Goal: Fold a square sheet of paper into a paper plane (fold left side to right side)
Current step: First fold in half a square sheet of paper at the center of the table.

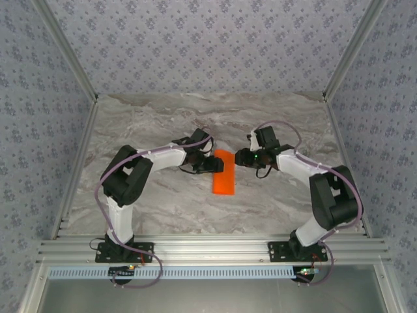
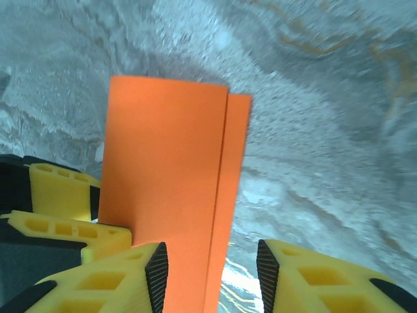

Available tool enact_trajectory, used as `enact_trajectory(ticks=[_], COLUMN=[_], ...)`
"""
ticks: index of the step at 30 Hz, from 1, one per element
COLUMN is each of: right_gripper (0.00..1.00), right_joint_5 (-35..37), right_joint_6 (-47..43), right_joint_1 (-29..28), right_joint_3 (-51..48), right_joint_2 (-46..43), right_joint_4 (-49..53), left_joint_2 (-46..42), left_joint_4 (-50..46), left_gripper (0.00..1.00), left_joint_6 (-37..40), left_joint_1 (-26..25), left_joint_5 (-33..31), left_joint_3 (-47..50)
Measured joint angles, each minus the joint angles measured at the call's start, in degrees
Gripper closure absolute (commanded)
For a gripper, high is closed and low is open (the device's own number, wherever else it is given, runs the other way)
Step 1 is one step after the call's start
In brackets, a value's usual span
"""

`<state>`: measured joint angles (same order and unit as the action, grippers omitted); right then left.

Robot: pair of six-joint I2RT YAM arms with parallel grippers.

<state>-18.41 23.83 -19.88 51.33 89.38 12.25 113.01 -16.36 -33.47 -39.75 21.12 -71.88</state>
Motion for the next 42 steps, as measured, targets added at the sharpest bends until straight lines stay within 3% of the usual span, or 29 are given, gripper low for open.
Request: enact_trajectory(ticks=[8,42], right_gripper=[0.55,0.54], right_joint_5=[3.3,2.5], right_joint_6=[-0.4,-0.5], right_joint_1=[2.5,3.0], right_joint_3=[-3.7,-5.4], right_joint_2=[-4.8,-5.4], right_joint_4=[1.9,2.4], left_joint_2=[0.9,4.5], left_joint_4=[-2.9,-11.7], left_gripper=[0.40,0.38], left_joint_6=[0.9,3.0], left_joint_1=[-0.7,-2.1], left_joint_5=[-1.4,-4.5], left_joint_3=[-2.2,-9.4])
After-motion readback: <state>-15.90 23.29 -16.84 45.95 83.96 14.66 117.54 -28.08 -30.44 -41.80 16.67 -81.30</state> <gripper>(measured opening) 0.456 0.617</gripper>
